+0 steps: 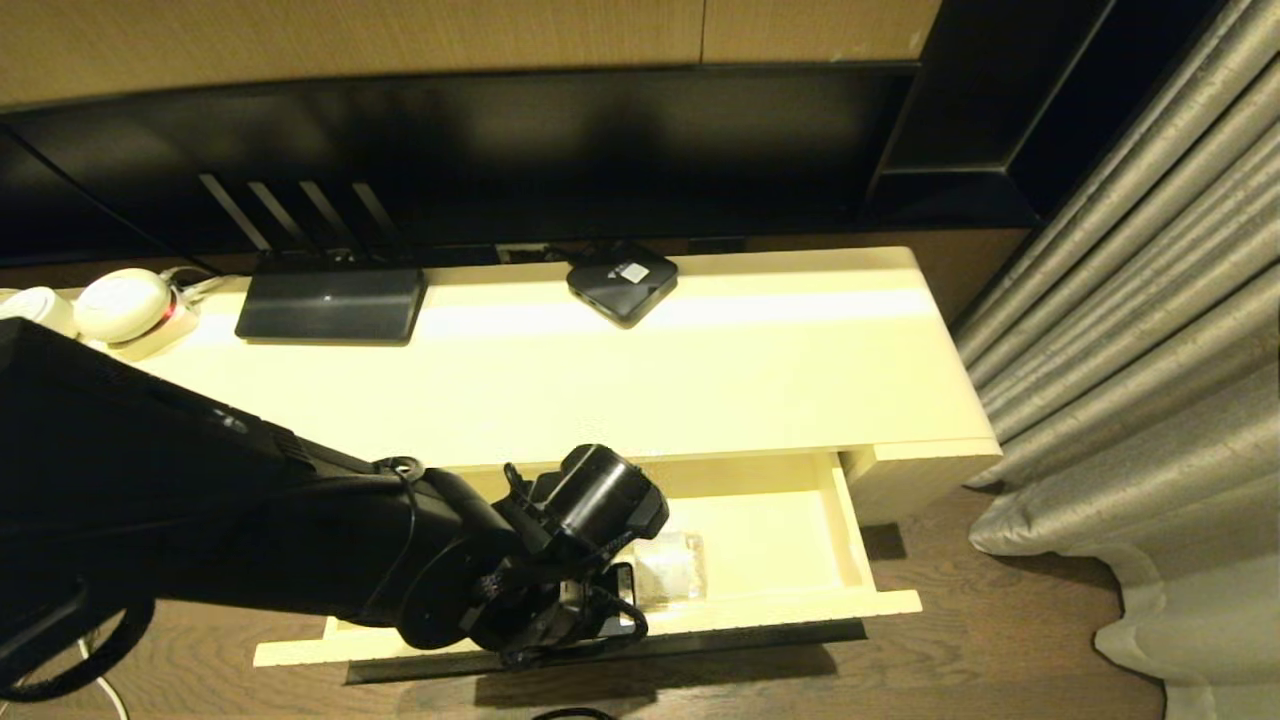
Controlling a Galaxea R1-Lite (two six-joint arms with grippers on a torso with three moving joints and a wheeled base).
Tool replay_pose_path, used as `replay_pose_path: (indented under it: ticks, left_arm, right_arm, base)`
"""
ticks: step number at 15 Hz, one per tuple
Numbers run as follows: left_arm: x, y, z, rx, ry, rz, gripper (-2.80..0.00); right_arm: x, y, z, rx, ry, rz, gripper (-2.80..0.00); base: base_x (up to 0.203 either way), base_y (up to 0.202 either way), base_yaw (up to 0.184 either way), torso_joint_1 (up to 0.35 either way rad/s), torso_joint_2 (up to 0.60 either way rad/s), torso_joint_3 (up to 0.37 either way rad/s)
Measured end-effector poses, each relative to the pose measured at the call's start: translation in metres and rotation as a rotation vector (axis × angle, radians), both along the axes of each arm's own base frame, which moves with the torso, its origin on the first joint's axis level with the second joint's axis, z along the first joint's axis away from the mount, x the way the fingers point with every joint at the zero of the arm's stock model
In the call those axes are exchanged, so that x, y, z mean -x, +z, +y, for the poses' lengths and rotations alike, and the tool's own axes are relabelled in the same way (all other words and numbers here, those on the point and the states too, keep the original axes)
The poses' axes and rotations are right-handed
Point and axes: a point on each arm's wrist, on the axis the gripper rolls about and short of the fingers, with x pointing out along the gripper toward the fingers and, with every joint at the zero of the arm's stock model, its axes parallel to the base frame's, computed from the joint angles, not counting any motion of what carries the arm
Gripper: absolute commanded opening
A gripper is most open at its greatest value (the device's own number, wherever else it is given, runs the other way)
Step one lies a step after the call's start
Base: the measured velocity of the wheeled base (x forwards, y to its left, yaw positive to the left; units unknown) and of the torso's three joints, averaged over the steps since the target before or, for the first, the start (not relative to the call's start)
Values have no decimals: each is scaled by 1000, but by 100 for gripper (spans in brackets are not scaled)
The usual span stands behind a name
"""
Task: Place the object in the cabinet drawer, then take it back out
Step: Open the drawer
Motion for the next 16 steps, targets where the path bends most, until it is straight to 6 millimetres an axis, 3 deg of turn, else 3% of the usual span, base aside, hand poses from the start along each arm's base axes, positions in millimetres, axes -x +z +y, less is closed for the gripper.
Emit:
replay_pose_path:
  ticks: [7, 10, 16]
  left_arm:
    - [-14, 20, -4, -64, 42, -189, -280]
    - [-14, 42, -1, -152, 45, -333, -280]
    - [6, 90, 21, -427, -232, -472, -280]
  right_arm:
    - [0, 0, 0, 0, 1, 0, -280]
    - [0, 0, 0, 0, 0, 0, -280]
    - [0, 0, 0, 0, 0, 0, -280]
  base:
    - [0, 0, 0, 0, 0, 0]
    - [0, 0, 0, 0, 0, 0]
    - [0, 0, 0, 0, 0, 0]
